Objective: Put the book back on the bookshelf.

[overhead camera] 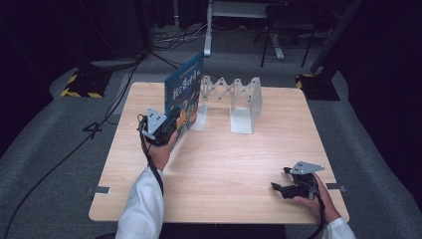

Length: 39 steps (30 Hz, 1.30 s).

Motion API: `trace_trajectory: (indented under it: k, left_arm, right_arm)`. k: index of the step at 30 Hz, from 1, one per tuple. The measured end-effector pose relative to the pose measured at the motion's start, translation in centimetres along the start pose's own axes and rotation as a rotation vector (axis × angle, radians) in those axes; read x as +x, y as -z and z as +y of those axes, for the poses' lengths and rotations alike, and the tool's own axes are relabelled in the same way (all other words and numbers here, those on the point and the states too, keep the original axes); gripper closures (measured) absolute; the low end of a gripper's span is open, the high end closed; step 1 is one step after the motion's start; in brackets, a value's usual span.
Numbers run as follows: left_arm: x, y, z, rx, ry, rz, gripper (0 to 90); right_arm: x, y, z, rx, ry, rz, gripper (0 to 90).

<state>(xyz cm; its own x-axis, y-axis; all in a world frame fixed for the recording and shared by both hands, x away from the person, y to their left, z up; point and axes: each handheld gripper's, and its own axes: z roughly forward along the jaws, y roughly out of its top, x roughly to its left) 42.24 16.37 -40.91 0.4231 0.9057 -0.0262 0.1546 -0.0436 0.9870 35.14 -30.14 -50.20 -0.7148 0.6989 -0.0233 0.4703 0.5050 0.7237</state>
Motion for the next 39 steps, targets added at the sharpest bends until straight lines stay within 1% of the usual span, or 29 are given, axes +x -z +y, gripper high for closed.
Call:
trace_trajectory:
  k: [4, 6, 9, 10, 13, 14, 16, 17, 20, 22, 24, 25, 26, 27, 28, 30, 33, 34, 35, 37, 38, 39]
  left_arm:
    - [-0.1, -0.8, -0.5, 0.024, 0.002, -0.007, 82.6]
    - [-0.2, -1.2, -0.8, 0.032, 0.004, -0.004, 82.6]
    - [-0.2, -1.8, -1.0, 0.040, 0.022, -0.003, 82.6]
    - [-0.2, -2.0, -1.1, 0.045, 0.037, -0.001, 82.6]
    - [-0.2, -2.7, -1.4, 0.067, 0.064, 0.006, 82.5]
    - [-0.2, -2.7, -1.4, 0.067, 0.064, 0.006, 82.5]
    - [-0.1, -3.1, -1.4, 0.067, 0.088, 0.013, 82.5]
    - [-0.2, -3.3, -1.4, 0.069, 0.093, 0.018, 82.4]
    - [-0.5, -3.7, -1.3, 0.074, 0.081, 0.023, 82.2]
    - [-0.7, -4.0, -1.2, 0.081, 0.057, 0.028, 82.0]
    - [-1.2, -4.3, -1.2, 0.091, -0.002, 0.052, 80.8]
    - [-1.3, -4.4, -1.3, 0.092, -0.017, 0.058, 79.9]
    - [-1.3, -4.5, -1.5, 0.104, -0.019, 0.064, 79.1]
    - [-1.3, -4.7, -1.7, 0.115, -0.011, 0.070, 78.7]
    - [-1.2, -4.7, -1.8, 0.115, -0.015, 0.077, 78.4]
    - [-1.0, -4.7, -2.3, 0.118, -0.006, 0.072, 78.1]
    - [-1.2, -4.6, -2.7, 0.134, -0.016, 0.070, 77.5]
    - [-1.3, -4.5, -2.9, 0.150, -0.041, 0.072, 76.5]
    - [-1.3, -4.5, -2.9, 0.150, -0.041, 0.072, 73.9]
    - [-1.7, -4.2, -3.7, 0.180, -0.111, 0.078, 73.0]
    - [-1.7, -4.0, -4.1, 0.198, -0.119, 0.070, 73.3]
    - [-1.6, -3.8, -4.4, 0.194, -0.103, 0.061, 73.4]
  right_arm:
    - [0.0, 0.0, 0.0, -0.003, 0.001, 0.000, 18.7]
    - [0.0, 0.0, 0.0, -0.002, -0.002, -0.001, 18.7]
    - [-0.1, 0.0, 0.0, -0.004, -0.003, 0.003, 18.7]
    - [-0.1, 0.0, -0.1, -0.005, -0.002, 0.003, 18.7]
    - [-0.1, 0.0, -0.1, -0.004, -0.001, 0.002, 18.7]
    - [-0.1, 0.0, -0.1, -0.004, -0.001, 0.002, 18.7]
    - [-0.1, 0.0, -0.1, -0.005, -0.002, 0.002, 18.7]
    - [-0.1, 0.0, -0.1, -0.005, -0.002, 0.002, 18.7]
    - [-0.1, 0.0, -0.1, -0.005, -0.001, 0.003, 18.7]
    - [-0.1, -0.1, 0.0, -0.005, -0.002, 0.008, 18.7]
    - [-0.1, -0.1, 0.0, -0.005, -0.003, 0.005, 17.6]
    - [-0.1, -0.1, 0.0, -0.004, -0.007, 0.003, 17.0]
    - [-0.1, -0.1, -0.1, -0.005, -0.009, 0.002, 16.8]
    - [-0.1, -0.1, -0.1, -0.006, -0.009, 0.002, 16.9]
    - [-0.1, -0.1, -0.1, -0.006, -0.009, 0.003, 16.8]
    - [-0.2, -0.1, -0.1, -0.006, -0.013, 0.005, 16.6]
    - [-0.2, -0.1, -0.1, -0.007, -0.012, 0.005, 16.6]
    - [-0.2, -0.1, -0.1, -0.006, -0.012, 0.003, 16.5]
    - [-0.2, -0.1, -0.1, -0.006, -0.012, 0.003, 16.5]
    - [-0.2, -0.1, -0.1, -0.007, -0.012, 0.002, 16.5]
    - [-0.2, -0.1, -0.1, -0.008, -0.013, 0.002, 16.4]
    - [-0.2, -0.1, -0.1, -0.007, -0.015, 0.004, 16.2]
